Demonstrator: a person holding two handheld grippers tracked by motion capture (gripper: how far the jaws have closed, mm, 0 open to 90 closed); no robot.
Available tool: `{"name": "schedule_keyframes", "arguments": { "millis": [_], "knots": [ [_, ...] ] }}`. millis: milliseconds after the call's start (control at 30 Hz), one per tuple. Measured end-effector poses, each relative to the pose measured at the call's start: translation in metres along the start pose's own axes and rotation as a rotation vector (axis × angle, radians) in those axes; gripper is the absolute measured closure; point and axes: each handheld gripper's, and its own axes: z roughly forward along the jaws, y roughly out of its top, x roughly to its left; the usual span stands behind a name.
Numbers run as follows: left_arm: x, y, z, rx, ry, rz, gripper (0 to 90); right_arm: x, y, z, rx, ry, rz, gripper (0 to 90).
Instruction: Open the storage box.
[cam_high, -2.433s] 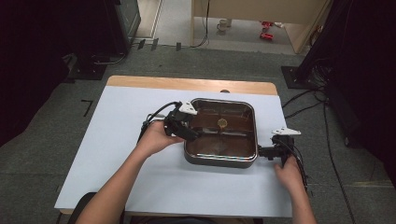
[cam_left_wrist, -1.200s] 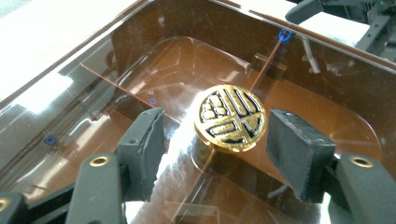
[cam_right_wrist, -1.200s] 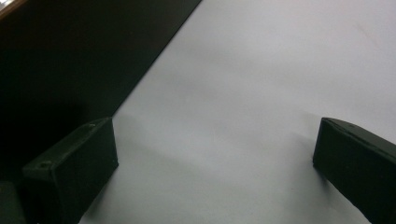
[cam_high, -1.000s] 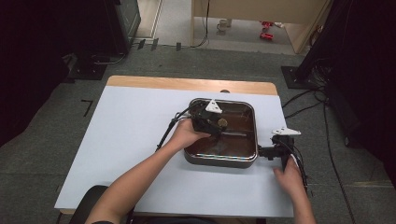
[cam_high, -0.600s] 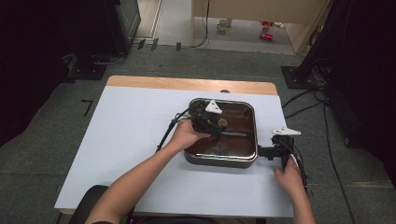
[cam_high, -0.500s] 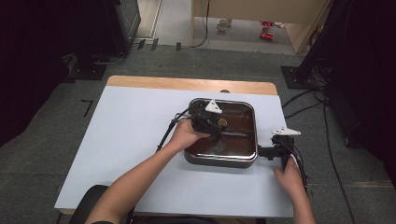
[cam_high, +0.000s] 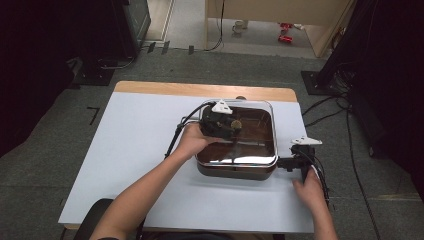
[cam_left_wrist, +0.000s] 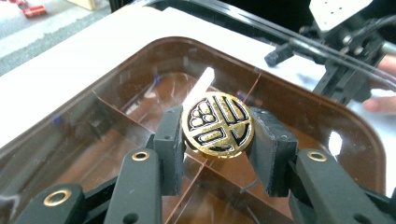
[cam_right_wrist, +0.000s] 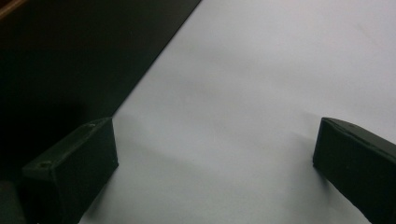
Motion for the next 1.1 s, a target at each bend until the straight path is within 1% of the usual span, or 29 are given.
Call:
{"name": "schedule_keyframes", "arguments": {
  "millis": [100,333,467,567,667,700,733,867,900,933,967,1033,1100],
  "knots": [
    [-0.001,0.003,-0.011,-0.015,0.01,0.007,58.9,0.0,0.0,0.0,0.001,0.0,0.001,0.0],
    [0.0,0.006,-0.036,-0.031,0.021,-0.01,58.9,0.0,0.0,0.0,0.001,0.001,0.002,0.0],
    [0.001,0.006,-0.053,-0.036,0.035,-0.008,58.9,0.0,0.0,0.0,-0.001,-0.001,0.0,0.0],
    [0.003,0.005,-0.064,-0.042,0.046,-0.015,58.9,0.0,0.0,0.0,-0.002,-0.001,0.0,0.0],
    [0.006,0.002,-0.075,-0.046,0.06,-0.027,58.9,0.0,0.0,0.0,-0.002,-0.001,0.0,0.0],
    [0.008,0.0,-0.083,-0.05,0.074,-0.04,58.9,0.0,0.0,0.0,-0.002,-0.001,0.001,0.0],
    [0.008,0.0,-0.083,-0.05,0.074,-0.04,58.9,0.0,0.0,0.0,-0.002,-0.001,0.001,0.0],
    [0.015,-0.006,-0.098,-0.062,0.105,-0.063,58.8,0.0,0.0,0.0,0.0,0.0,0.002,0.0],
    [0.018,-0.01,-0.105,-0.065,0.122,-0.076,58.9,0.0,0.0,0.0,0.001,0.0,0.002,0.0],
    [0.019,-0.012,-0.109,-0.066,0.13,-0.081,58.9,0.0,0.0,0.0,0.001,0.0,0.002,0.0],
    [0.019,-0.012,-0.109,-0.066,0.13,-0.081,58.9,0.0,0.0,0.0,0.0,0.0,0.002,0.0],
    [0.023,-0.017,-0.116,-0.068,0.147,-0.096,58.9,0.0,0.0,0.0,0.001,0.001,0.002,0.0],
    [0.026,-0.021,-0.121,-0.069,0.148,-0.111,58.9,0.0,0.0,0.0,-0.001,0.0,0.002,0.0]
  ]
}}
